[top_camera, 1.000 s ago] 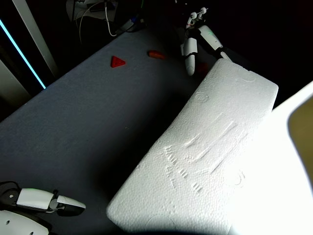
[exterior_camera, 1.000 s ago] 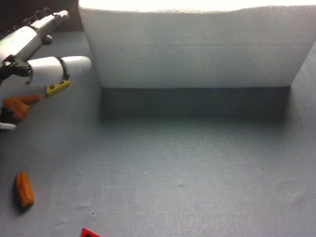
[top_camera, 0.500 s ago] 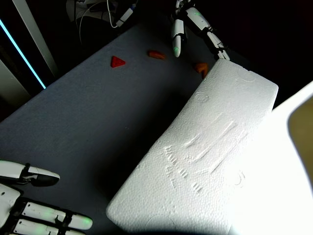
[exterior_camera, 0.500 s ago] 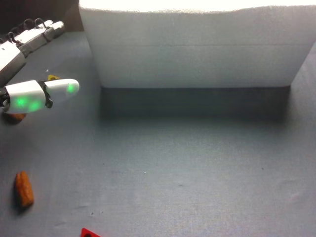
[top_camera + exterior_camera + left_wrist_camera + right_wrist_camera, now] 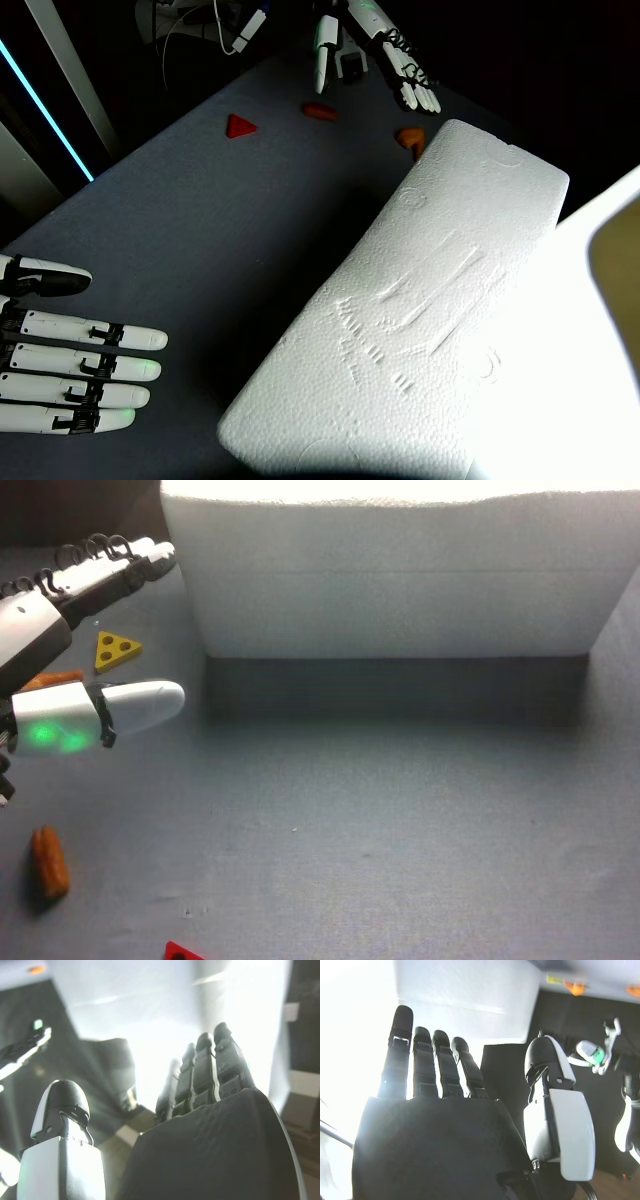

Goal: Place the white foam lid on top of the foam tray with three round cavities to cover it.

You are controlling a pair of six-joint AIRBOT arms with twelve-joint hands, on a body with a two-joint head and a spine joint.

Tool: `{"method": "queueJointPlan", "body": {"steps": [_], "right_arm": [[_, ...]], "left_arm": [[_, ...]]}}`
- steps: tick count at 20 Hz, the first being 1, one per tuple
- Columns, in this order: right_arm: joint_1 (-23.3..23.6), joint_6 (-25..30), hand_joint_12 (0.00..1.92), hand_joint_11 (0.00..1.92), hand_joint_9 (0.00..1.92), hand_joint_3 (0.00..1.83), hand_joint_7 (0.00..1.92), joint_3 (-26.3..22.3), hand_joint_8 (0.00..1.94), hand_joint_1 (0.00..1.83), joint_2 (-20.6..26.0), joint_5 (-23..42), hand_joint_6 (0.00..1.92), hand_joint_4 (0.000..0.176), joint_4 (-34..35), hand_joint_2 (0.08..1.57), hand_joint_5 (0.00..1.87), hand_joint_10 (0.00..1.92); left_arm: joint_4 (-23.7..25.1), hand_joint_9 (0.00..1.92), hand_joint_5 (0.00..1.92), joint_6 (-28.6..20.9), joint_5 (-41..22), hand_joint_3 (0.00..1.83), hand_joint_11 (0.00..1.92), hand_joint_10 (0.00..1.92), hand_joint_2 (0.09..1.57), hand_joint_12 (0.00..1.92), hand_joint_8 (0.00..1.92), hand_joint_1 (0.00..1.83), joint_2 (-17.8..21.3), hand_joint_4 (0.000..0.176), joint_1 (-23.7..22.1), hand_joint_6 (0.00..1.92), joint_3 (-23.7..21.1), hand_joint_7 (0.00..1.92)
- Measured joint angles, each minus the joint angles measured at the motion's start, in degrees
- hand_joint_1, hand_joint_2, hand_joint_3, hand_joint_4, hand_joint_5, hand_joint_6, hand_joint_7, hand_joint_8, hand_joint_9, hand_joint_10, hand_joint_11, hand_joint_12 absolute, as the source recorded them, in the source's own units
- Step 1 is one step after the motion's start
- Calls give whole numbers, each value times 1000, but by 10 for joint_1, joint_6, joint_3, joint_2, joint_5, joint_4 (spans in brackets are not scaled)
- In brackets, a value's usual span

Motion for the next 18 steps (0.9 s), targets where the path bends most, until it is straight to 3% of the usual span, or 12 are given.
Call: {"method": "queueJointPlan", "body": {"steps": [1, 3, 4, 7, 9, 12, 18], "right_arm": [[0, 5, 486, 0, 0, 2, 0, -2, 0, 388, 0, 0, 0, 0, -13, 1375, 0, 0], [0, 10, 234, 0, 0, 0, 0, -7, 0, 403, 0, 0, 0, 0, -41, 1367, 0, 0], [0, 16, 207, 0, 0, 0, 0, -8, 0, 368, -1, 1, 0, 0, -56, 1355, 0, 0], [5, 23, 390, 0, 0, 0, 0, -8, 0, 323, -5, -1, 0, 0, -70, 1338, 0, 0], [9, 27, 671, 0, 13, 0, 0, -5, 0, 257, -11, 0, 0, 0, -76, 1339, 0, 6], [18, 30, 944, 0, 35, 0, 0, -3, 0, 235, -17, -2, 0, 0, -90, 1291, 0, 23], [37, 30, 1049, 0, 21, 0, 0, 1, 0, 205, -17, -1, 0, 0, -97, 1299, 0, 25]], "left_arm": [[15, 0, 87, -4, 3, 8, 4, 0, 1167, 2, 1, 369, -1, 0, -5, 0, 0, 31], [40, 0, 75, -17, 6, 11, 0, 0, 1182, 0, 0, 335, -12, 0, -23, 0, 1, 22], [68, 21, 98, -25, 13, 12, 51, 9, 1188, 23, 6, 327, -18, 0, -33, 9, 7, 36], [97, 18, 97, -43, 36, 11, 2, 6, 1196, 2, 3, 320, -37, 0, -48, 6, 13, 34], [121, 19, 93, -54, 49, 13, 11, 6, 1204, 6, 2, 303, -45, 0, -65, 4, 25, 33], [139, 6, 97, -66, 55, 12, 0, 0, 1214, 0, 0, 350, -57, 0, -82, 5, 33, 30], [168, 0, 73, -77, 62, 13, 0, 0, 1230, 6, 0, 309, -64, 0, -104, 2, 33, 0]]}}
